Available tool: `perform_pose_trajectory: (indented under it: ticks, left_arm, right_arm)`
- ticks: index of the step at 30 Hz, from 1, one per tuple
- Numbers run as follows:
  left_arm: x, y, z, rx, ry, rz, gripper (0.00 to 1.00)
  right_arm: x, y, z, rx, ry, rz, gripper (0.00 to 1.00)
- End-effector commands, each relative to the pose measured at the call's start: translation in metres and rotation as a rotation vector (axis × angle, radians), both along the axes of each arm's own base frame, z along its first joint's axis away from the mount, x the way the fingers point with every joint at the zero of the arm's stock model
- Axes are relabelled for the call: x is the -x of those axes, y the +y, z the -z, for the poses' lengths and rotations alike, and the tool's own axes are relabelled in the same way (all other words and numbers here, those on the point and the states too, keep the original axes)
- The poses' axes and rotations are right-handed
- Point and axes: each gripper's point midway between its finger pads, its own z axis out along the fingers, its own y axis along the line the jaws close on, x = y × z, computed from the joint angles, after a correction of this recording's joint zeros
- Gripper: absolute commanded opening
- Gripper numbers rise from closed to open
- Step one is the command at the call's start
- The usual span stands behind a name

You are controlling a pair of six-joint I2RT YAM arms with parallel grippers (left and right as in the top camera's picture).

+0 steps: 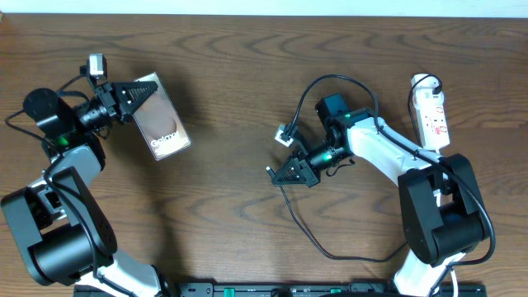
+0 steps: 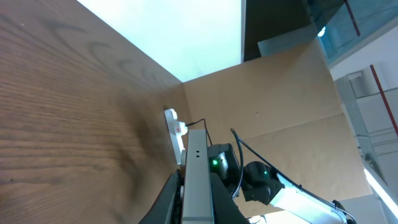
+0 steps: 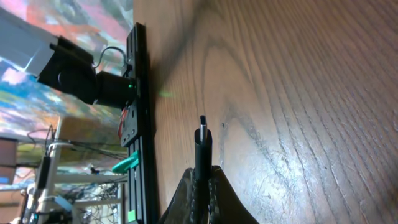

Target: Plug charger to phone and switch on socket

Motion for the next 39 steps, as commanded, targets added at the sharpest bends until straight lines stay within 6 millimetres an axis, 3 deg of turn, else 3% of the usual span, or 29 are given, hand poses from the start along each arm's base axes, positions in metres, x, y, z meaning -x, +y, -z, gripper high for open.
perform_pose_trajectory:
  ticks: [1, 5, 8, 11, 16, 22, 25, 29, 36, 39]
  left_arm:
    - [0.003, -0.002, -0.007, -0.014, -0.027, 0.013, 0.07]
    - [0.002, -0.002, -0.007, -0.020, -0.037, 0.013, 0.08]
    - [0.002, -0.002, -0.007, -0.020, -0.037, 0.013, 0.08]
    - [0.003, -0.002, -0.007, -0.020, -0.037, 0.013, 0.08]
    - [0.003, -0.002, -0.006, -0.020, -0.037, 0.013, 0.08]
    - [0.003, -0.002, -0.006, -0.020, -0.037, 0.013, 0.07]
    - [0.003, -0.002, -0.006, -0.020, -0.037, 0.013, 0.07]
    - [0.003, -0.002, -0.007, -0.020, -0.037, 0.013, 0.07]
    - [0.003, -0.002, -0.006, -0.020, -0.037, 0.013, 0.08]
    - [0.003, -0.002, -0.006, -0.020, -0.037, 0.013, 0.07]
  right_arm:
    - [-0.011, -0.008, 0.020, 0.207, 0.128, 0.142, 0.01]
    - [-0.018, -0.065, 0.071, 0.750, 0.269, 0.479, 0.01]
    - [-0.002, -0.090, 0.079, 0.956, 0.315, 0.558, 0.01]
    - [0.008, -0.096, 0.081, 1.053, 0.355, 0.625, 0.01]
    - [0.014, -0.095, 0.087, 1.141, 0.340, 0.712, 0.01]
    - [0.013, -0.079, 0.091, 1.129, 0.271, 0.716, 0.04]
    - [0.011, -0.078, 0.092, 1.131, 0.267, 0.738, 0.27]
    - [0.010, -0.080, 0.092, 1.135, 0.265, 0.748, 0.42]
    - [0.004, -0.077, 0.093, 1.121, 0.282, 0.803, 0.42]
    - [0.004, -0.077, 0.093, 1.119, 0.280, 0.804, 0.27]
